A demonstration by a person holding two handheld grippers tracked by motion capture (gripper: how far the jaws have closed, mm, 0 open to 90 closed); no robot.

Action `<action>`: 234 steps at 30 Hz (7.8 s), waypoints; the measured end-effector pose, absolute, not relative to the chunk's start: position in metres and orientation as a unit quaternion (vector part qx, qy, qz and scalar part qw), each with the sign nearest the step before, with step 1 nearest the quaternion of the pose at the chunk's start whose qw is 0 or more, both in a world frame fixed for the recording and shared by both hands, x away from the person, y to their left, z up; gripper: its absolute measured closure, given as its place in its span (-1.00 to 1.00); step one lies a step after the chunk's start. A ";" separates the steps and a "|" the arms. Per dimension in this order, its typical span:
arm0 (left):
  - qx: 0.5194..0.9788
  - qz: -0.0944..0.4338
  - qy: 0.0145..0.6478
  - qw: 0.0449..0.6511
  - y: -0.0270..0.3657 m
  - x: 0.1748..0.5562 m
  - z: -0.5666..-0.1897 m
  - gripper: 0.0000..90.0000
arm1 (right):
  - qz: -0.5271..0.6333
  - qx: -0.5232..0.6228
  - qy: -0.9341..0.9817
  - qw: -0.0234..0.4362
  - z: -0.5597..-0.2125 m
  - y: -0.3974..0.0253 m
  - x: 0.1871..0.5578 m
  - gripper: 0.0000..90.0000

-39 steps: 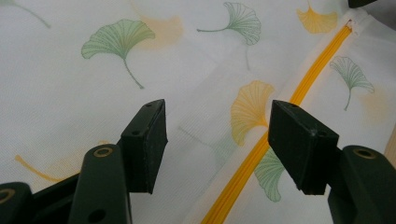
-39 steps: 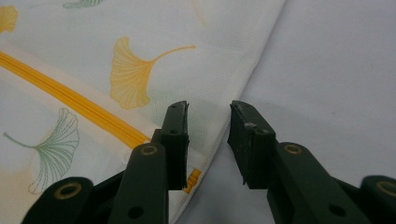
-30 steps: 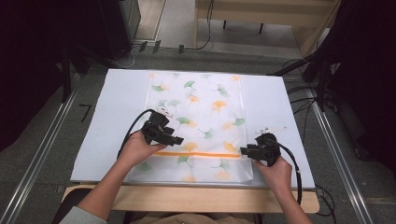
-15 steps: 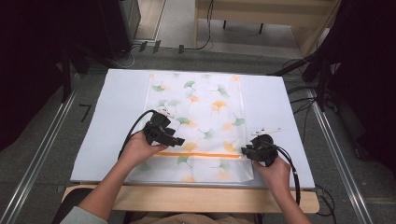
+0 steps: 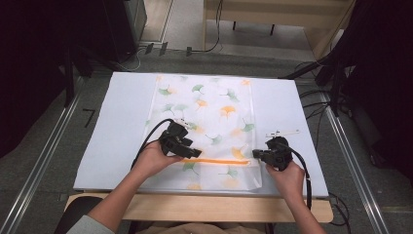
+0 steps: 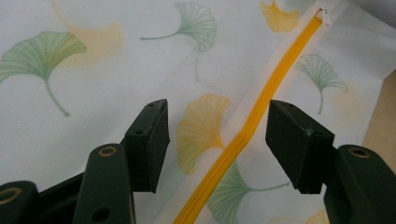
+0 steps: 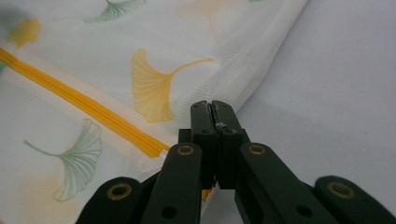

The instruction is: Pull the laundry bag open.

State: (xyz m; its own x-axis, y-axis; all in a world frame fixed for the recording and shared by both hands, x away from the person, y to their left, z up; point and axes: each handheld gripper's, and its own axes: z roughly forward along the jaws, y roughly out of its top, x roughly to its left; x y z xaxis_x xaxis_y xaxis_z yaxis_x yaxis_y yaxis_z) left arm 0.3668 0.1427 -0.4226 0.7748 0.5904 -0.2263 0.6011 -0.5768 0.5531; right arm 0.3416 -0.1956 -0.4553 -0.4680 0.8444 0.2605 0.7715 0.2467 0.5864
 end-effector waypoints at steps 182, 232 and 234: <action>0.888 -0.049 0.302 0.343 0.029 0.356 -0.454 1.00 | 0.390 0.469 0.792 0.016 -0.435 -0.177 0.332 0.92; 0.897 -0.065 0.300 0.317 0.062 0.362 -0.452 1.00 | 0.385 0.466 0.797 0.012 -0.436 -0.182 0.332 0.92; 0.897 -0.066 0.300 0.318 0.064 0.362 -0.451 1.00 | 0.385 0.466 0.796 0.013 -0.436 -0.182 0.332 0.92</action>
